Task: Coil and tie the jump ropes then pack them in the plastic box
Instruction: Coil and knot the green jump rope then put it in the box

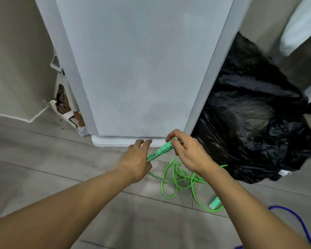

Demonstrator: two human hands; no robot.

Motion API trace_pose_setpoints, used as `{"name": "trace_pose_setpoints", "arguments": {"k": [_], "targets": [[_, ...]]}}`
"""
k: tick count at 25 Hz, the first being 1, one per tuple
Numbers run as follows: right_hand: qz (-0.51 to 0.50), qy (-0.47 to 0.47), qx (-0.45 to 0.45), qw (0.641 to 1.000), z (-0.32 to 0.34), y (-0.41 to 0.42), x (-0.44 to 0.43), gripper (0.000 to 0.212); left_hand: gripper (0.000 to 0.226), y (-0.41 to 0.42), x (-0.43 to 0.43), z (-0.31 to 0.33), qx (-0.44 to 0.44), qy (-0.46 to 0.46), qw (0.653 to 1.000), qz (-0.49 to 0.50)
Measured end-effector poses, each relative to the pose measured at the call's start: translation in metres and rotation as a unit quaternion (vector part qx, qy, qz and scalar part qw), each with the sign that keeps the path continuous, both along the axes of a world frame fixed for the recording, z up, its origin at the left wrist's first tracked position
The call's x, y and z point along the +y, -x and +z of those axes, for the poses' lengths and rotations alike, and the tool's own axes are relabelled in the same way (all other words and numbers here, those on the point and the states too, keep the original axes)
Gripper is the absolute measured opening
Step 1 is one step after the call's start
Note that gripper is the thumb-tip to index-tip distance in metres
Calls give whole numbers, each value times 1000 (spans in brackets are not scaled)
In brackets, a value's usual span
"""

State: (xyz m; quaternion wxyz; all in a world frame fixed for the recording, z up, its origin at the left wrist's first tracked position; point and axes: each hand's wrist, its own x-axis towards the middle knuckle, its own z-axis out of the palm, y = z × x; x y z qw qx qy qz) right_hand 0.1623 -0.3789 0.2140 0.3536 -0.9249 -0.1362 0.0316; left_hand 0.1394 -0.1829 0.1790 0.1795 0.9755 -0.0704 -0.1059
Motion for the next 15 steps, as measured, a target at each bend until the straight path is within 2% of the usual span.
{"name": "trace_pose_setpoints", "arguments": {"k": [3, 6, 7, 9, 11, 15], "targets": [[32, -35, -6, 999, 63, 18, 32, 17, 12, 26, 30, 43, 20, 62, 998, -1], [16, -130, 3, 991, 112, 37, 59, 11, 12, 54, 55, 88, -14, 158, 987, 16], [1, -158, 23, 987, 125, 45, 67, 19, 11, 63, 59, 102, -14, 221, 975, 37], [-19, -162, 92, 982, 144, 68, 83, 38, 9, 87, 64, 128, 1, 377, 919, 118], [-13, -157, 174, 972, 148, 96, 103, 41, 14, 105, 72, 150, 2, 493, 847, 199], [64, -245, 297, 921, 138, 160, 144, 39, 18, 130, 101, 191, -43, 599, 752, 273]]}}
